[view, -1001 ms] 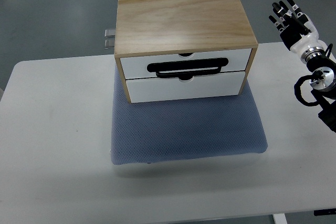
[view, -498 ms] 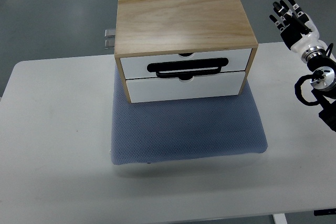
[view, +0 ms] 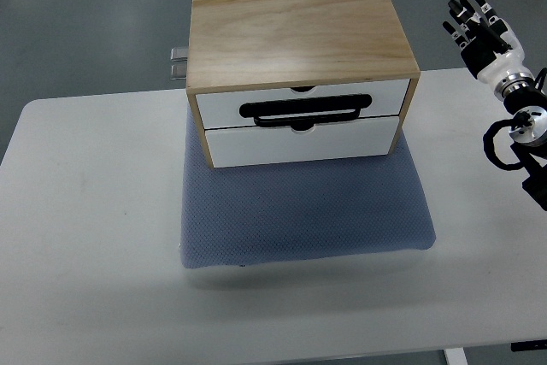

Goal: Open wood drawer with right hand

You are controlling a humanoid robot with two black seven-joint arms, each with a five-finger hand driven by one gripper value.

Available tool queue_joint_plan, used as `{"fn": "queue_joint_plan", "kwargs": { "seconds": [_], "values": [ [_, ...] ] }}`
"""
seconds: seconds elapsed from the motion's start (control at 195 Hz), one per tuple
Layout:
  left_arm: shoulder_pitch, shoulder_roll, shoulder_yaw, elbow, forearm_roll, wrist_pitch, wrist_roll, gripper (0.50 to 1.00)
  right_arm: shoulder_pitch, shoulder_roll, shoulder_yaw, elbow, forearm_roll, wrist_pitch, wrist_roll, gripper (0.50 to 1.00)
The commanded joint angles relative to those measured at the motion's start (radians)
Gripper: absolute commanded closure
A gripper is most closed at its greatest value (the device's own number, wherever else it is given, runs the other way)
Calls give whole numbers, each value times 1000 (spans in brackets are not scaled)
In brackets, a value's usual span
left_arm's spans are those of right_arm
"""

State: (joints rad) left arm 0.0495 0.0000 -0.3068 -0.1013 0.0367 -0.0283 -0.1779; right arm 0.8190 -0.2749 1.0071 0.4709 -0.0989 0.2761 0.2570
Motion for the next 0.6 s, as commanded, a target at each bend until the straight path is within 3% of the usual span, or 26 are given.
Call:
{"fn": "queue_joint_plan", "kwargs": {
  "seconds": [0.0, 0.339, 0.544, 0.595],
  "values": [
    [0, 0, 0, 0, 0, 1, 0, 500, 9, -4, -7, 0, -1, 0, -1, 556],
    [0, 0, 0, 0, 0, 1, 0, 500, 81, -87, -128, 6, 5, -40, -2, 556],
    [0, 0, 0, 0, 0, -1, 0, 500, 172, -202, -309, 21, 5, -64, -1, 556],
    [1, 0, 0, 0, 0, 1, 0, 500, 259, -267, -445, 44, 2, -55, -1, 556]
  ]
}}
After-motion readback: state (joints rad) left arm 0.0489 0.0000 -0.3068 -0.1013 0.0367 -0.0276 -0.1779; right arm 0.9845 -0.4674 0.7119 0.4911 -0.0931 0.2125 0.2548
